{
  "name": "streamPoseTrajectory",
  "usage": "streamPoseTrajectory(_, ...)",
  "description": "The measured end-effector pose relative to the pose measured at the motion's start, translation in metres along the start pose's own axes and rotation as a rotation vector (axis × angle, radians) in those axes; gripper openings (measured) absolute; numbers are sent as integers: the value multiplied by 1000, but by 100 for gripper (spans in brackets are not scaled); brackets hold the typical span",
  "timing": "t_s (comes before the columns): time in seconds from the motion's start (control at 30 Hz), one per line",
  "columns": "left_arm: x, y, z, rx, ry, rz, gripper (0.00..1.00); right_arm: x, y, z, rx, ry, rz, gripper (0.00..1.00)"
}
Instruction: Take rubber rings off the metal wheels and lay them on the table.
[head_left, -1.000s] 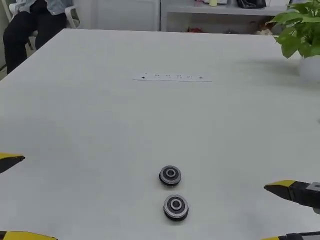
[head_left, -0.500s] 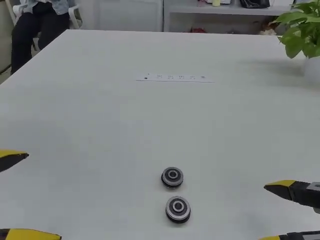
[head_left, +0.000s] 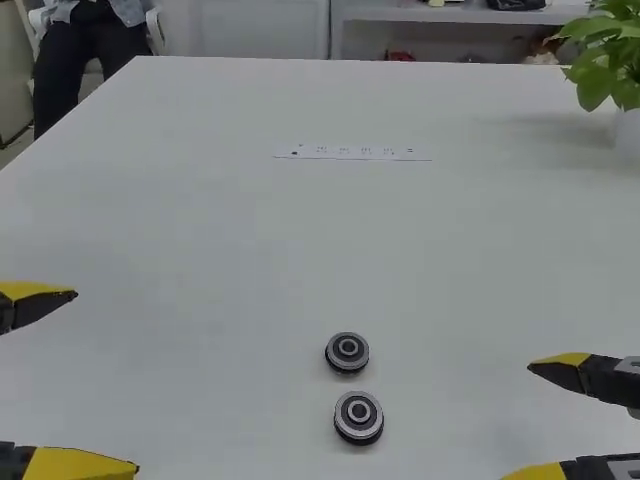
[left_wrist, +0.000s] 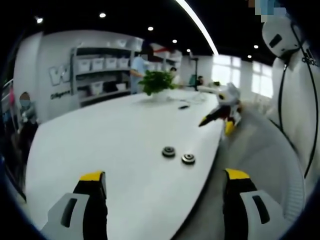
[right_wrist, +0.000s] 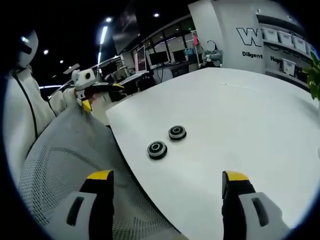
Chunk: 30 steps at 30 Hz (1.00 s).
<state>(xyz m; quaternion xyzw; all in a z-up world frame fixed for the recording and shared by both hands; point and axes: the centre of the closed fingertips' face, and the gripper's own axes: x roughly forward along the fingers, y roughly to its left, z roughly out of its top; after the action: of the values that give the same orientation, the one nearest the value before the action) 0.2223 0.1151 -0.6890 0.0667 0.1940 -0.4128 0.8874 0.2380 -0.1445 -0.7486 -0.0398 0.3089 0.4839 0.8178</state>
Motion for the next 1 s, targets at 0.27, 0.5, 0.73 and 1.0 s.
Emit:
streamPoseTrajectory(0.27,9,-10,8,39,19,-39,98,1,0,1,-17,5,10,85)
streamPoseTrajectory(0.5,20,-10,21,87,7,-54,96,4,2,3,-34,-6,33,84)
streamPoseTrajectory(0.73,31,-17,28,148,24,-111,94,14,4,2,-57,7,67,82)
streamPoseTrajectory(1.0,44,-19,29,210,53,-152,93,23,6,9,-80,-9,104,80)
